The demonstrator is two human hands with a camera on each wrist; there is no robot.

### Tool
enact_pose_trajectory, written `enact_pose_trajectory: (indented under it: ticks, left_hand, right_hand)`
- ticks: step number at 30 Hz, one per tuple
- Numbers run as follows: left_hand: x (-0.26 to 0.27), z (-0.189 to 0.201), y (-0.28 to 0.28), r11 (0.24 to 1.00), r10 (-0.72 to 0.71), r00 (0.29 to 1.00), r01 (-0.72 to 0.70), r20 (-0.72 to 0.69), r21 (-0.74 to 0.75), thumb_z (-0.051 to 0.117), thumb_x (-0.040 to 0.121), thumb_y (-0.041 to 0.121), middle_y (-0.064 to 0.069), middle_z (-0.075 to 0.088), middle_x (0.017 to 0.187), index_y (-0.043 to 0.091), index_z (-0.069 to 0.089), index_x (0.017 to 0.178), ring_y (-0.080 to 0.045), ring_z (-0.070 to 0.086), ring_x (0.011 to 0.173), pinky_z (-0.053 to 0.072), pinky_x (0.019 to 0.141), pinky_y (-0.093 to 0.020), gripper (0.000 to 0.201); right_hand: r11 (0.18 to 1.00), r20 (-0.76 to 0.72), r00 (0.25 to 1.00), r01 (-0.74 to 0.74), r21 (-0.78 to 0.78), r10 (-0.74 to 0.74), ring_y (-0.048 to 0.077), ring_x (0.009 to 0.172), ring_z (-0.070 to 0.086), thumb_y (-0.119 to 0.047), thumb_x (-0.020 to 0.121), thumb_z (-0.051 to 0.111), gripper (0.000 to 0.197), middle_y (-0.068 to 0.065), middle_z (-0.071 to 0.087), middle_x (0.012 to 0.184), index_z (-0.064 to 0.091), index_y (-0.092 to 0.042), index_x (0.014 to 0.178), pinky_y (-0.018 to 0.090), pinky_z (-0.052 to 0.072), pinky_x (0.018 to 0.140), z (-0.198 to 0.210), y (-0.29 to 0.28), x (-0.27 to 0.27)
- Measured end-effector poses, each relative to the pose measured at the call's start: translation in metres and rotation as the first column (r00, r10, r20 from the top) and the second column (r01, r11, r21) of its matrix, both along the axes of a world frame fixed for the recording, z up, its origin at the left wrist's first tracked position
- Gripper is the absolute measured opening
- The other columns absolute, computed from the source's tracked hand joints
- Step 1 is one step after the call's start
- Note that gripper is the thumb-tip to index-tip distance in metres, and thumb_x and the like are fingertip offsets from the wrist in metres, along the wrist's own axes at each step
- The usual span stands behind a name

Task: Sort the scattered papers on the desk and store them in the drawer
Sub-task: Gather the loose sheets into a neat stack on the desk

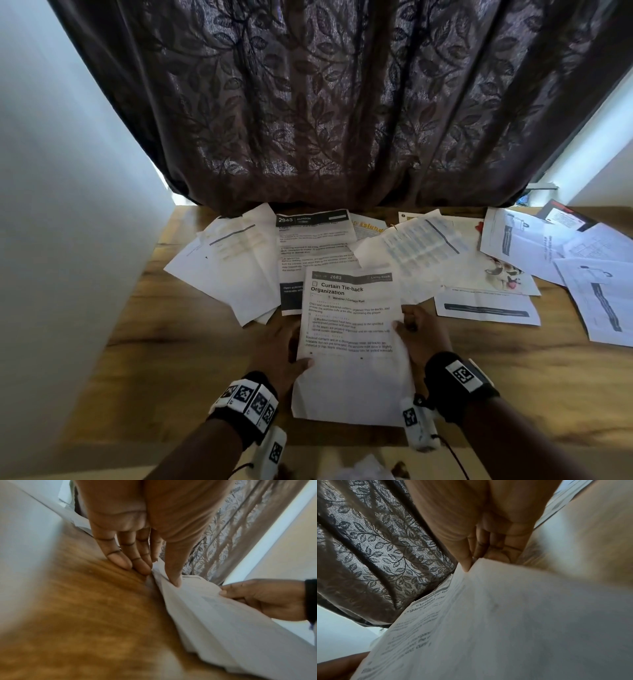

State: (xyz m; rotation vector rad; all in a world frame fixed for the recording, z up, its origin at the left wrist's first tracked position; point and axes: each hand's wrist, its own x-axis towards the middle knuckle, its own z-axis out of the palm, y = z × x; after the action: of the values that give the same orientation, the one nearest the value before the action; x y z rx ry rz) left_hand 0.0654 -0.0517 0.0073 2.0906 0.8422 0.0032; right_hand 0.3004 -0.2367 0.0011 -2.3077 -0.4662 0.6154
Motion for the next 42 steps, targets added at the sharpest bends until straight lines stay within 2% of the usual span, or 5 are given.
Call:
enact_pose_trajectory:
  ticks: [14, 22, 26, 35, 42]
  left_hand:
    - [-0.003, -0.010, 0.002, 0.939, -0.247, 0.943, 0.290, -0.223, 0.186, 0.066, 0.082, 0.055, 0.003, -0.008, 0.164, 0.027, 0.006, 0.156, -0.019, -0.006, 0.151, -0.008, 0.115, -0.029, 0.099]
    - [0.008, -0.018, 0.005, 0.957, -0.209, 0.938, 0.254, -0.275, 0.137, 0.079, 0.071, 0.050, 0.010, 0.011, 0.163, 0.032, 0.030, 0.151, -0.022, 0.019, 0.148, 0.022, 0.121, -0.041, 0.096]
    - [0.009, -0.015, 0.002, 0.962, -0.193, 0.936, 0.240, -0.295, 0.132, 0.079, 0.074, 0.041, 0.007, 0.005, 0.164, 0.037, 0.021, 0.153, -0.023, 0.015, 0.148, 0.020, 0.122, -0.041, 0.098]
    - [0.007, -0.012, 0.002, 0.944, -0.229, 0.918, 0.291, -0.325, 0.156, 0.074, 0.081, 0.041, 0.001, -0.008, 0.164, 0.025, 0.005, 0.155, -0.026, 0.001, 0.151, 0.005, 0.123, -0.038, 0.103]
    - [0.010, -0.005, 0.001, 0.922, -0.239, 0.908, 0.324, -0.345, 0.214, 0.075, 0.078, 0.043, 0.001, -0.002, 0.164, 0.027, 0.013, 0.156, -0.027, 0.009, 0.150, 0.012, 0.124, -0.039, 0.100]
  right_hand:
    - [0.988, 0.255, 0.962, -0.066, -0.141, 0.101, 0.027, 0.127, 0.047, -0.024, 0.094, 0.063, 0.055, 0.008, 0.053, 0.138, 0.043, -0.019, 0.145, 0.043, 0.045, 0.108, 0.011, 0.007, -0.007]
    - [0.597, 0.037, 0.598, -0.789, -0.148, 0.800, 0.022, 0.155, 0.003, -0.042, 0.103, 0.048, 0.070, 0.002, 0.012, 0.168, 0.015, -0.017, 0.160, 0.036, 0.006, 0.124, 0.020, 0.103, -0.080]
    - [0.499, 0.129, 0.493, -0.765, -0.407, 0.861, 0.028, 0.155, 0.001, -0.052, 0.100, 0.044, 0.082, 0.008, 0.001, 0.169, 0.004, -0.011, 0.160, 0.050, 0.010, 0.125, -0.001, 0.129, -0.048]
    - [0.612, 0.061, 0.763, -0.465, -0.640, 0.643, 0.028, 0.154, -0.014, -0.090, 0.073, 0.047, 0.130, 0.007, -0.022, 0.166, -0.020, -0.016, 0.156, 0.049, -0.003, 0.124, 0.007, 0.062, 0.069]
    - [0.437, 0.116, 0.442, -0.750, -0.496, 0.890, 0.029, 0.154, -0.010, -0.086, 0.072, 0.055, 0.133, 0.012, -0.016, 0.166, -0.015, -0.011, 0.157, 0.053, -0.002, 0.125, 0.015, 0.083, -0.055]
